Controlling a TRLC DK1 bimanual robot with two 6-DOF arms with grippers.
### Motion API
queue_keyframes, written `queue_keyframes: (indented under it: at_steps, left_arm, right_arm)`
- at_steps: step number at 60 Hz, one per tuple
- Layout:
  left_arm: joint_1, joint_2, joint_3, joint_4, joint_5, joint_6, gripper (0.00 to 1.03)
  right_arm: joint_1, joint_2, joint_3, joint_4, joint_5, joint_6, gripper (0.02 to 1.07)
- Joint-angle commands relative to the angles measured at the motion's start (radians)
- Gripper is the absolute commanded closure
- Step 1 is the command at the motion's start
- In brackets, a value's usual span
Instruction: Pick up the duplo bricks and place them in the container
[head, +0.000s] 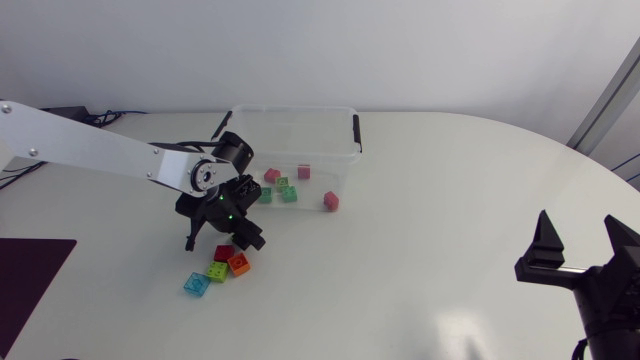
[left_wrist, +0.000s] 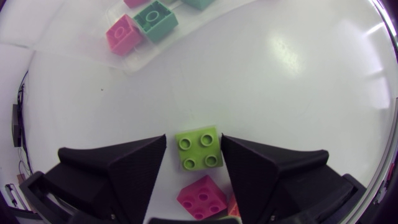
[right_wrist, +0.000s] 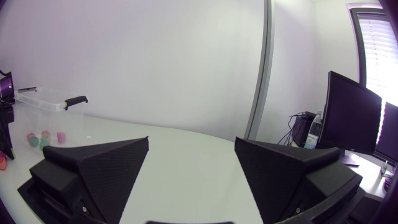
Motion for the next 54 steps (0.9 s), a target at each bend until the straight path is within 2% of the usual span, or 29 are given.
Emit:
queue_keyframes:
  at_steps: [1, 8, 20, 25, 33, 37, 39, 49, 54]
  left_arm:
    - [-0.002, 0.025, 0.012, 0.001, -0.002, -0.028, 0.73]
    - [-0.002, 0.024, 0.007, -0.004, -0.002, -0.028, 0.78]
    - [-0.015, -0.188, 0.038, -0.134, 0.001, -0.028, 0.80]
    - [-0.024, -0.297, 0.130, -0.206, 0.016, -0.031, 0.80]
    - [-0.025, -0.349, 0.283, -0.220, 0.056, -0.044, 0.80]
    - [-0.024, -0.338, 0.319, -0.119, 0.104, -0.053, 0.79]
    - [-0.022, -0.317, 0.335, -0.114, 0.127, -0.056, 0.79]
    - [-0.024, -0.205, 0.331, 0.058, 0.156, -0.071, 0.78]
    - [-0.008, -0.127, 0.360, 0.079, 0.171, -0.074, 0.77]
  right_arm:
    - [-0.003, -0.007, -0.027, -0.008, 0.000, -0.007, 0.07]
    - [-0.003, -0.007, -0.027, -0.008, 0.000, -0.007, 0.07]
    - [-0.003, -0.007, -0.027, -0.008, 0.000, -0.007, 0.07]
    - [-0.003, -0.007, -0.027, -0.008, 0.000, -0.007, 0.07]
    - [-0.003, -0.007, -0.027, -0.008, 0.000, -0.007, 0.07]
    - [-0.003, -0.007, -0.027, -0.008, 0.000, -0.007, 0.07]
    - [-0.003, -0.007, -0.027, -0.008, 0.000, -0.007, 0.07]
    - [-0.003, -0.007, -0.027, -0.008, 0.000, -0.007, 0.07]
    - [-0.003, -0.007, -0.027, -0.008, 0.000, -0.007, 0.07]
